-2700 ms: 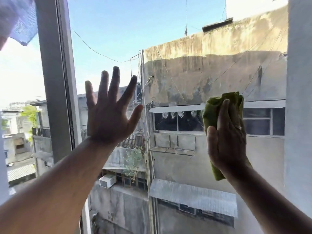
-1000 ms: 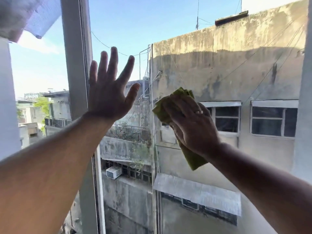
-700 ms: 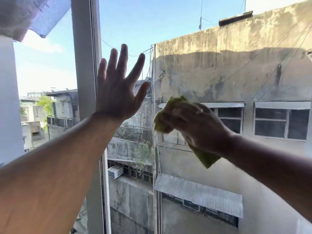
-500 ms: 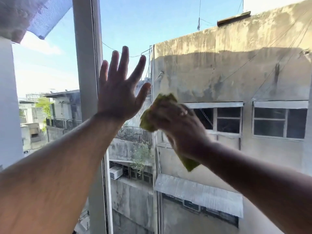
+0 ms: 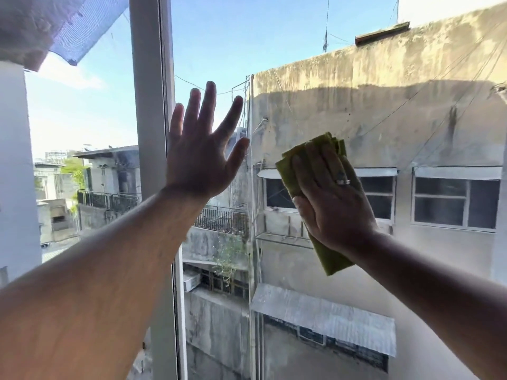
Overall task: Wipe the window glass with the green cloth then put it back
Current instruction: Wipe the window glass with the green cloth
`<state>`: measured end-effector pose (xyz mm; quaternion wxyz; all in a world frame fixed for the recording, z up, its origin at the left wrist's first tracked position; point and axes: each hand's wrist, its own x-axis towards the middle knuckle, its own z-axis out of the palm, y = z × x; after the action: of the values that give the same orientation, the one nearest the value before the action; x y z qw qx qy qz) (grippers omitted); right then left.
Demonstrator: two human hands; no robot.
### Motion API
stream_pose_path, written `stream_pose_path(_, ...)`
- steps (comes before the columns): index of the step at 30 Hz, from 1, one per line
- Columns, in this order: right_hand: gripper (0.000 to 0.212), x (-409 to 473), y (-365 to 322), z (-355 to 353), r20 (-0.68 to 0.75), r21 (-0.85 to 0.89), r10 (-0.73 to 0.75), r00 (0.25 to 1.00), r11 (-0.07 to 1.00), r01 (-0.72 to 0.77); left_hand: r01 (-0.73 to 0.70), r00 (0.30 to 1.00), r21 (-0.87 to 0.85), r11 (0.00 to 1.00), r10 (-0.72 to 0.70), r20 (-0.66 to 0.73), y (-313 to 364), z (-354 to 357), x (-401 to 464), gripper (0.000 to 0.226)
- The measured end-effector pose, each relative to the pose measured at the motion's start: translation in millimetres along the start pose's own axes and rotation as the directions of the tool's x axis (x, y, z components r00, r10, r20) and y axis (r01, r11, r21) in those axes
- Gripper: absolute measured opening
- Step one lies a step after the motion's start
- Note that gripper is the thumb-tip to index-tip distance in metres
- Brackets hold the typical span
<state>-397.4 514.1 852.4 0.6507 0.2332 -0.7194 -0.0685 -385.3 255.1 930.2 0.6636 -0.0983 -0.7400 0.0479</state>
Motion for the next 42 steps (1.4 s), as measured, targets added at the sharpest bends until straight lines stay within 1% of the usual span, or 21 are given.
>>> stream_pose_path(2,0.067,-22,3,-3,0.11,-0.013,-0.217,0.97,0.976,0.219,-0.006,1.0,-0.01,1.0,0.006,0.013,2,-2,0,0.065)
stream_pose_path(4,0.071,-39,31,-11,0.225,-0.02,-0.465,0.857,0.877,0.481,-0.004,1.0,-0.01,1.0,0.004,0.022,1,-2,1,0.066)
stream_pose_path(5,0.069,-41,51,-15,0.237,-0.035,-0.508,0.828,0.847,0.53,0.001,1.0,-0.003,1.0,-0.001,0.025,-1,-2,1,0.067)
stream_pose_path(7,0.061,-37,92,-22,0.173,-0.069,-0.39,0.905,0.911,0.406,0.006,1.0,0.009,1.0,-0.006,0.026,-1,-1,1,0.066)
stream_pose_path(9,0.057,-30,108,-28,0.069,-0.061,-0.107,0.992,0.992,0.111,0.003,1.0,0.021,1.0,-0.003,0.023,2,-2,2,0.066)
stream_pose_path(11,0.056,-27,80,-20,-0.027,-0.027,0.152,0.988,0.988,-0.152,-0.004,0.999,0.026,1.0,0.003,0.037,6,-4,3,0.067)
stream_pose_path(12,0.057,-30,57,-14,-0.04,-0.003,0.213,0.976,0.977,-0.213,0.003,0.999,0.023,1.0,-0.004,0.051,6,-6,2,0.067)
stream_pose_path(15,0.06,-58,3,0,0.005,0.065,0.034,0.999,0.997,-0.034,-0.013,0.999,0.0,1.0,0.013,0.042,14,-14,-3,0.07)
stream_pose_path(18,0.06,-88,4,-1,0.059,0.071,-0.188,0.98,0.98,0.184,-0.269,0.963,-0.032,0.963,0.269,-0.021,66,-14,-9,0.071)
stream_pose_path(20,0.06,-102,27,-4,0.074,0.066,-0.256,0.964,0.966,0.252,-0.378,0.926,-0.022,0.925,0.378,-0.013,98,-10,-3,0.07)
stream_pose_path(22,0.059,-118,62,-9,0.073,0.044,-0.126,0.989,0.991,0.123,-0.325,0.943,-0.016,0.946,0.325,0.072,107,-4,4,0.073)
stream_pose_path(24,0.058,-131,104,-16,0.052,0.024,0.175,0.983,0.984,-0.176,-0.276,0.957,0.007,0.961,0.273,0.102,104,6,6,0.073)
stream_pose_path(26,0.062,-131,125,-22,0.038,0.022,0.427,0.904,0.904,-0.428,-0.283,0.957,0.045,0.958,0.28,0.075,103,12,3,0.071)
stream_pose_path(28,0.063,-115,105,-18,-0.021,0.032,0.542,0.84,0.84,-0.542,-0.291,0.956,0.052,0.955,0.289,0.047,104,16,3,0.069)
stream_pose_path(30,0.059,-99,56,-6,-0.06,0.075,0.467,0.882,0.883,-0.463,-0.283,0.959,0.062,0.957,0.281,0.035,104,16,3,0.069)
stream_pose_path(33,0.057,-99,-24,8,0.023,0.138,0.008,1.0,0.99,-0.011,-0.288,0.958,0.059,0.956,0.286,0.032,101,14,2,0.068)
stream_pose_path(35,0.054,-113,-38,6,0.131,0.128,-0.357,0.925,0.931,0.341,-0.292,0.956,0.037,0.956,0.29,0.043,98,12,3,0.067)
stream_pose_path(37,0.05,-116,-3,-2,0.164,0.095,-0.527,0.834,0.85,0.519,-0.286,0.957,0.034,0.958,0.284,0.053,97,11,4,0.067)
stream_pose_path(39,0.052,-106,54,-8,0.107,0.012,-0.422,0.9,0.906,0.424,-0.282,0.959,0.048,0.958,0.28,0.05,99,12,5,0.067)
stream_pose_path(41,0.055,-90,114,-16,0.04,-0.032,-0.134,0.99,0.99,0.135,-0.273,0.961,0.054,0.961,0.27,0.053,101,12,4,0.066)
stream_pose_path(42,0.056,-80,135,-20,0.021,-0.037,0.009,1.0,0.999,-0.008,-0.269,0.962,0.055,0.961,0.266,0.059,101,11,3,0.066)
